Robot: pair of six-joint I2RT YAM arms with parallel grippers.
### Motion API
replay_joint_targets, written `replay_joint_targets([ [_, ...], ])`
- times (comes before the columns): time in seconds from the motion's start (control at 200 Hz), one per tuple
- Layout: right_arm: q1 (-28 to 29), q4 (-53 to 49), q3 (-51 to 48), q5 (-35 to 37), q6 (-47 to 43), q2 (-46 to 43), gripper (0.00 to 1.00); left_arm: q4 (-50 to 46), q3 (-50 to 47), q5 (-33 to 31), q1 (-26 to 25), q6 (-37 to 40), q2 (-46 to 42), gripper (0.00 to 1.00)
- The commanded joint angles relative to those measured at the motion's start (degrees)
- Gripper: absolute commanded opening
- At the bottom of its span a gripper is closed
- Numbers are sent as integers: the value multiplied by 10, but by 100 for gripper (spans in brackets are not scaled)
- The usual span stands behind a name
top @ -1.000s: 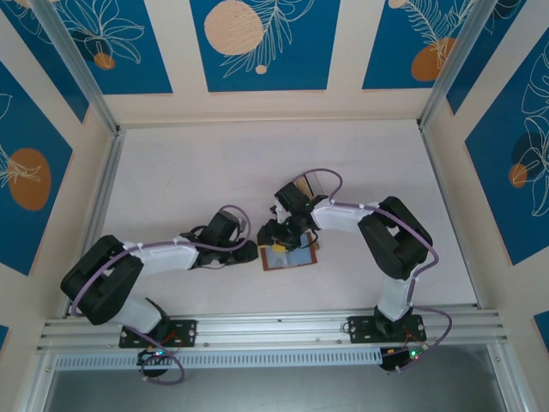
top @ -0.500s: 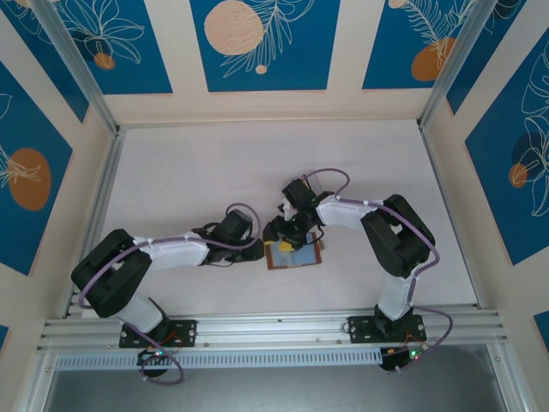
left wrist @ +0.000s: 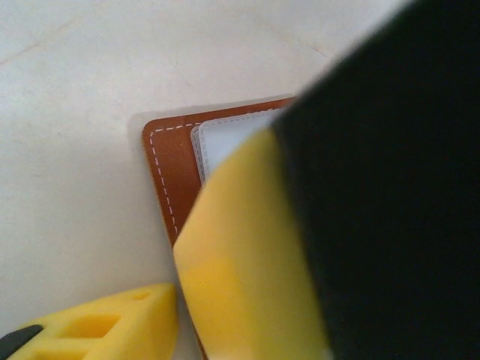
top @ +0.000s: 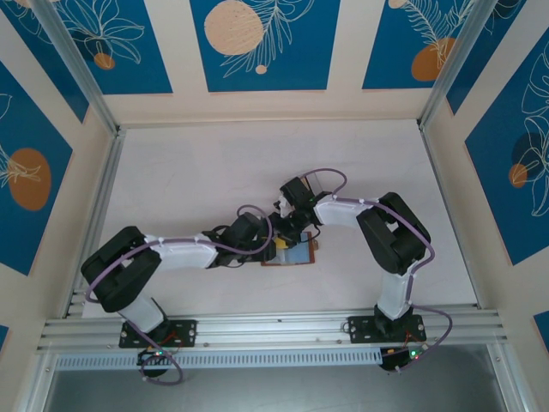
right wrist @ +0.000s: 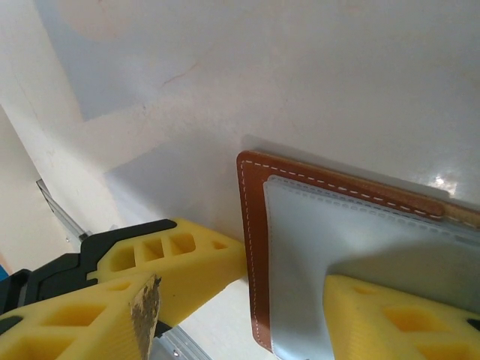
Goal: Put the credit cards into the card holder
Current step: Flip over the card slot in the card holder.
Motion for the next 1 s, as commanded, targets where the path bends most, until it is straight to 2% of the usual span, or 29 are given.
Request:
replay_joint_targets([
  [0.0,4,12,9,-28,7,10,61,55,13,59,-38,-2,48,48],
  [0.11,2,11,11,-27,7,9,61,8,26,27,-47,10,44,41],
  [0.305,1,-11,33,-24,-4,-2,62,-65,55,-34,-73,36,53,39],
  [0.5,-6,-37,57,-25,-16,-16,62,-88,60,-91,-98,33,76,36],
  [0.995,-46,-103,144,-28,-62,-35,66,-41,24,-98,-109,-3,102,35],
])
